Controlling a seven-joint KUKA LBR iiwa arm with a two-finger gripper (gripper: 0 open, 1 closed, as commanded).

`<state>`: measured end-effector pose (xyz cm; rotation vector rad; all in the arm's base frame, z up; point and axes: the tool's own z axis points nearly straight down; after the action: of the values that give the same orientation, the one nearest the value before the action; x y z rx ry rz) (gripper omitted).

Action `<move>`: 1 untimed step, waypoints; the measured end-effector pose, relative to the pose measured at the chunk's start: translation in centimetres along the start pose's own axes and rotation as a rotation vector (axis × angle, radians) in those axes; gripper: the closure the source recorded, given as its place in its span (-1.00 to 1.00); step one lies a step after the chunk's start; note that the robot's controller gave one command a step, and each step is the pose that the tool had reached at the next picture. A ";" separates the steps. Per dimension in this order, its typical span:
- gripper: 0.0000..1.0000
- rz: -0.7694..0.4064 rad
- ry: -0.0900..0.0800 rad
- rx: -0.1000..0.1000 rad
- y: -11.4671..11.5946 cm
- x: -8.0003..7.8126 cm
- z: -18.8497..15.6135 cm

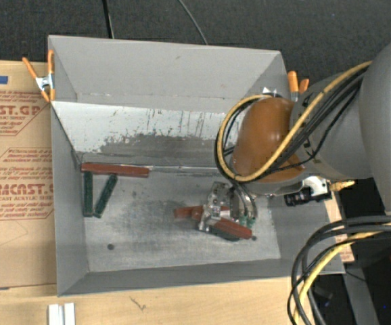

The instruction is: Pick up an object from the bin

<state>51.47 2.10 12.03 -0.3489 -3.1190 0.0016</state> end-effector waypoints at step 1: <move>1.00 -0.005 0.002 -0.001 -0.2 0.2 -5.8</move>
Offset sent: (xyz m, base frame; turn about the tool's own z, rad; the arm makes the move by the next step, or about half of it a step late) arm 0.0017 0.0027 0.0321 0.0119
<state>51.24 1.99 17.84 -0.3408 -3.1176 0.0002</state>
